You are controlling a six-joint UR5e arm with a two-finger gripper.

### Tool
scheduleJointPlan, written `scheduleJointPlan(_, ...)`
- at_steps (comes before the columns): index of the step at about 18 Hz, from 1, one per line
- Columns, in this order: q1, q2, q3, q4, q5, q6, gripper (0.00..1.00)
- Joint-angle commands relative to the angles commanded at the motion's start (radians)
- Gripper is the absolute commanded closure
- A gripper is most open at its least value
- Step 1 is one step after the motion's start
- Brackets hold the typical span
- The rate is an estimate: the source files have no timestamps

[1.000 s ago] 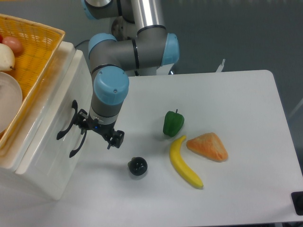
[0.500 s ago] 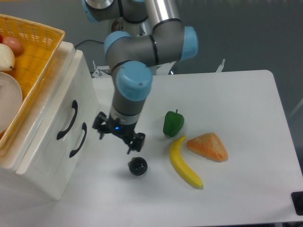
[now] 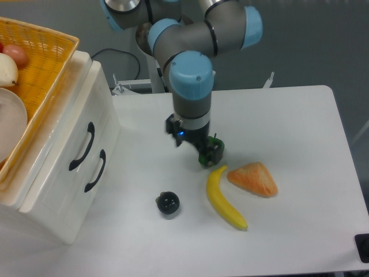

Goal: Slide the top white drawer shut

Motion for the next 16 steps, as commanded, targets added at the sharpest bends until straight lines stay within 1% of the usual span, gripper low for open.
scheduleJointPlan(2, 0.032, 0.018, -0.012, -0.014, -0.002, 0.078, 0.0)
scheduleJointPlan(5, 0.11, 0.045, -0.015, -0.063, -0.009, 0.315, 0.0)
scheduleJointPlan(7, 0.159, 0.055, -0.015, -0.104, -0.029, 0.422, 0.0)
scheduleJointPlan(10, 0.238, 0.06, -0.002, -0.176, -0.139, 0.457, 0.0)
scheduleJointPlan(11, 0.268, 0.061, 0.0, -0.192, -0.182, 0.494, 0.0)
scheduleJointPlan(12, 0.291, 0.063, 0.006, -0.201, -0.207, 0.553, 0.0)
scheduleJointPlan(16, 0.356, 0.061, 0.009, -0.21, -0.207, 0.787, 0.0)
